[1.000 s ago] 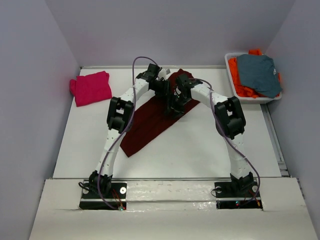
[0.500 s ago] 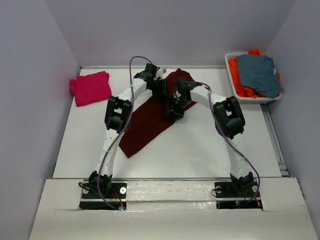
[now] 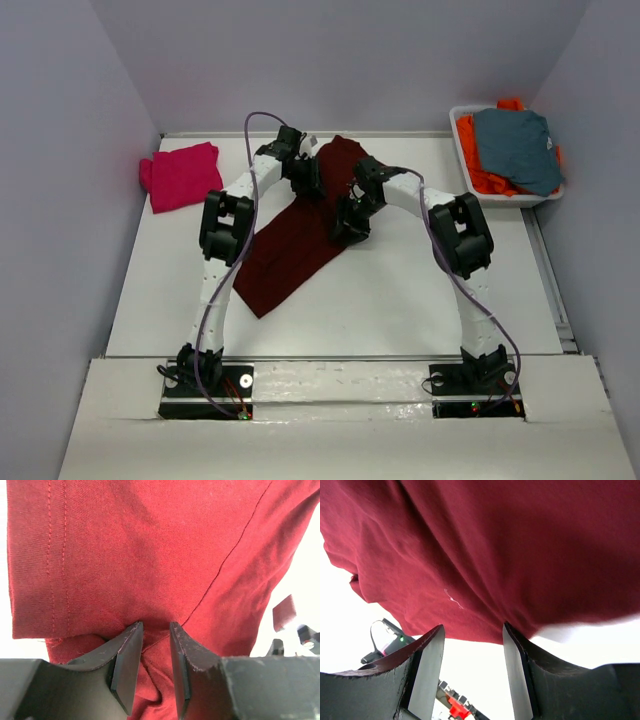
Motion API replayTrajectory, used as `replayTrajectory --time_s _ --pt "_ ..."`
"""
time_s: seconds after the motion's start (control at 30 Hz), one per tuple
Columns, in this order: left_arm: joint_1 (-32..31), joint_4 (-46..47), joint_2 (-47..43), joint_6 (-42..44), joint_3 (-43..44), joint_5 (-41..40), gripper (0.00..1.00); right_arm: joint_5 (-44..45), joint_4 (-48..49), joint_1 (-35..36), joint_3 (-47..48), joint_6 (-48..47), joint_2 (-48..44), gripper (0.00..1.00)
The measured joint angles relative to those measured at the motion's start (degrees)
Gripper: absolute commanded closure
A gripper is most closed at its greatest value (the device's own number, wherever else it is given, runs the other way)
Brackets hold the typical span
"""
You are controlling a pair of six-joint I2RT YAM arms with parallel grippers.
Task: Fold and stack the t-shirts
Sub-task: Fold the tshirt
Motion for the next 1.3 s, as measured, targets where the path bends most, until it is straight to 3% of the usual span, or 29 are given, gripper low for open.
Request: replayTrajectory --time_s 0.23,0.63,0.77,1.03,1.3 --pt "0.3 0.0 -1.4 0.0 -1.6 -3.1 0.58 0.5 -2.8 -4.4 -4.2 -1.0 -2.3 0.43" --pt "1.1 -0.5 -1.4 -0.3 -1.3 -4.3 0.58 2.3 -8.1 -5.4 1.3 -4.7 -3.1 0.41" --pt "1.1 -0.5 -1.4 -0.7 -1.3 -4.4 0.59 0.2 -9.2 -2.8 3.2 -5.5 -4.1 0.41" --pt "1.1 -1.1 -1.4 -0.9 -0.9 -5.5 0.59 -6.4 -8.0 9.1 4.5 -5.7 -4.3 0.41" --pt "1.1 -1.2 -1.4 -0.9 -0.8 -5.7 0.59 -11.4 -0.4 14.6 5.3 -1.9 -2.3 0.42"
